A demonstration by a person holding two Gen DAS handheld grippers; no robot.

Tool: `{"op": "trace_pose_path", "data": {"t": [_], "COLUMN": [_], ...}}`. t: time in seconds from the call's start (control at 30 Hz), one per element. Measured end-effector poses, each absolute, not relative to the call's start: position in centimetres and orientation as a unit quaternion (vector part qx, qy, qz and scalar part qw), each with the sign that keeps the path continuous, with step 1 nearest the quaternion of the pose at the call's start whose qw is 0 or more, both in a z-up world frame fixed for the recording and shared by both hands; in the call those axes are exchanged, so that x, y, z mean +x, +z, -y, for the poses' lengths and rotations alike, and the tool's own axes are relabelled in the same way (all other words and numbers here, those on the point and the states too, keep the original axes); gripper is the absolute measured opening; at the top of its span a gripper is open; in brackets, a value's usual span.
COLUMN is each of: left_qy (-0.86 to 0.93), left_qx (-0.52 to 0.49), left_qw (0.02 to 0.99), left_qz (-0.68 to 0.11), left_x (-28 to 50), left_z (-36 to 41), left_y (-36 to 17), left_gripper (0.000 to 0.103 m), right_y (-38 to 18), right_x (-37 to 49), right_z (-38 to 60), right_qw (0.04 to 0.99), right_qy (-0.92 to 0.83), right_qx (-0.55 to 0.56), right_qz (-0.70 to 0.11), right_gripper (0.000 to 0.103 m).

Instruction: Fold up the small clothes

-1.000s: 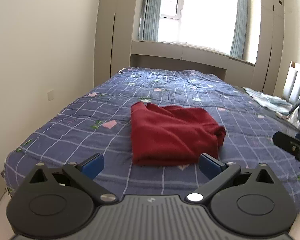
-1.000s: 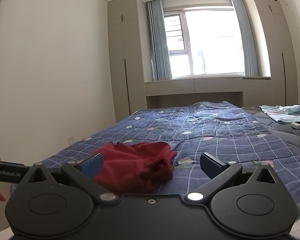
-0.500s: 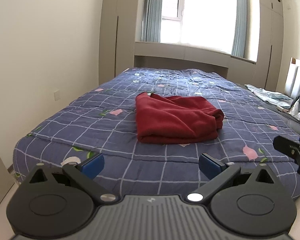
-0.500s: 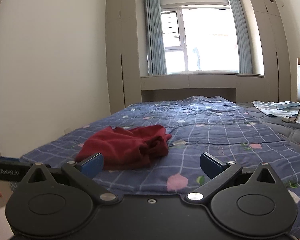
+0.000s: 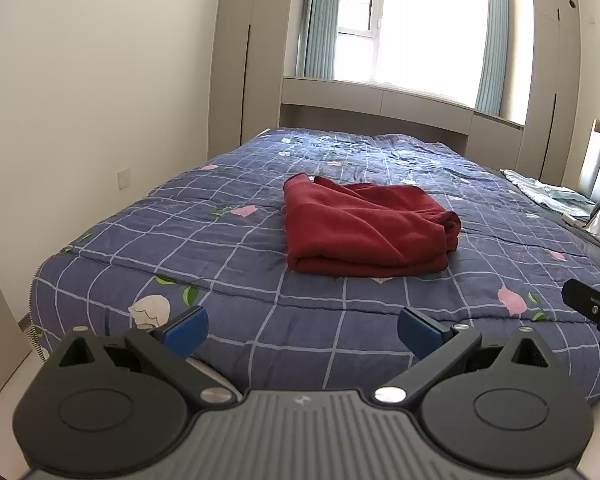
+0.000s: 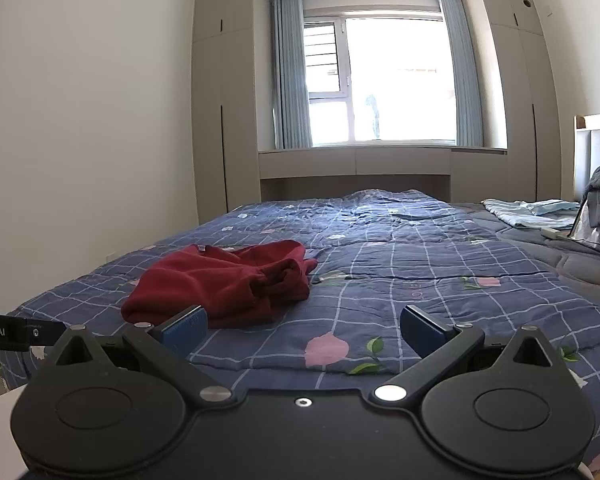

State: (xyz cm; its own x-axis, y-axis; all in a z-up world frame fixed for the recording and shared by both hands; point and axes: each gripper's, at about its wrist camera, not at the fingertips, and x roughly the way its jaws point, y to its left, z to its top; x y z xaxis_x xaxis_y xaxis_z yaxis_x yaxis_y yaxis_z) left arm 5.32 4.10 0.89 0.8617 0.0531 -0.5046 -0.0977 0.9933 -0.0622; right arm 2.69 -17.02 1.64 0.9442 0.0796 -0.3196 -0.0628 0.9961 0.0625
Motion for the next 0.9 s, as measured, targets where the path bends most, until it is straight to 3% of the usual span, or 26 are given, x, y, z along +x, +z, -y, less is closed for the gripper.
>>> {"op": "trace_pose_path", "data": {"t": [0.9], "left_qy": [0.039], "left_qx": [-0.036], "left_qw": [0.964], "left_qz": [-0.261], "left_x": [5.33], "left_z": [-4.0], "left_y": [0.84], "left_gripper": [0.103], "right_y": [1.53], "right_x": [2.75], "right_z": [17.06], "right_qw": [0.986], "right_qy": [0.035], "right_qx": [0.027], "right_qz": [-0.164], "right_gripper": [0.102]}}
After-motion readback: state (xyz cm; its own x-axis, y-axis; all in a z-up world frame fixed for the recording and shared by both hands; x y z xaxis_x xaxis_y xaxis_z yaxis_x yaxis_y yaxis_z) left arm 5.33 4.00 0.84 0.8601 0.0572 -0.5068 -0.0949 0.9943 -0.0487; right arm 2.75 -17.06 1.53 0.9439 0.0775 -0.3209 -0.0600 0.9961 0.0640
